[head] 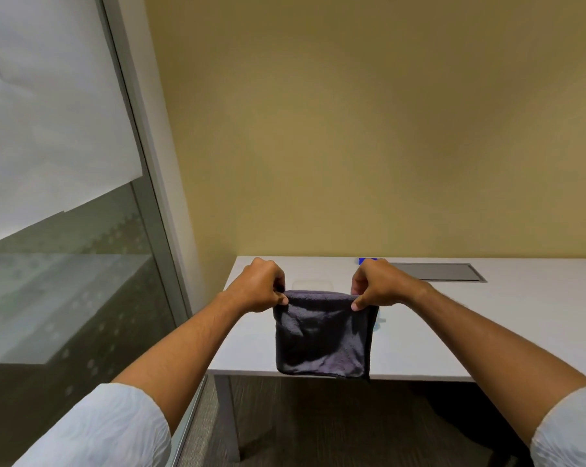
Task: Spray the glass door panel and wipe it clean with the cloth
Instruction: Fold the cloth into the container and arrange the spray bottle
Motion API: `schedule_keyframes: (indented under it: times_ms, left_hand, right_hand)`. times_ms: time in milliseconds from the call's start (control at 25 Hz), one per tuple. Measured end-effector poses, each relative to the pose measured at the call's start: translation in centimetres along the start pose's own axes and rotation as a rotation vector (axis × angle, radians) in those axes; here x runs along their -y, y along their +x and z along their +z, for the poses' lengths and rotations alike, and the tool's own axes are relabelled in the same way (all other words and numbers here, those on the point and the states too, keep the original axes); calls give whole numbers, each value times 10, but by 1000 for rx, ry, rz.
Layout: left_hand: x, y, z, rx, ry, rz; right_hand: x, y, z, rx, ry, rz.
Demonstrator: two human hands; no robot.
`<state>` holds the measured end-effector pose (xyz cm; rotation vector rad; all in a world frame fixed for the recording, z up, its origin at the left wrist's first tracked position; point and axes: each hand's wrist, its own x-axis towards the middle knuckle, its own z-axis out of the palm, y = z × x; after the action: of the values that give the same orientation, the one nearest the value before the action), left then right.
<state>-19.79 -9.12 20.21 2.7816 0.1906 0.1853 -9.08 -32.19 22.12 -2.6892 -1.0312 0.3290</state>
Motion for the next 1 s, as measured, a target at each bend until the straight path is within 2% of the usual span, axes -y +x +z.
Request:
schedule_keyframes:
  times_ms: [400, 520, 680, 1000]
  left_hand:
    - [37, 113, 4, 87, 55, 106]
    - [52, 148, -2, 94, 68, 157]
    - [68, 185, -8, 79, 52, 247]
    - [69, 233, -8, -10, -18, 434]
  right_hand:
    - [-22, 108, -18, 288, -9, -69]
    - [-22, 142, -25, 332, -7, -58]
    - [-24, 181, -29, 250, 75, -56]
    - [-31, 224, -30, -101, 271, -183]
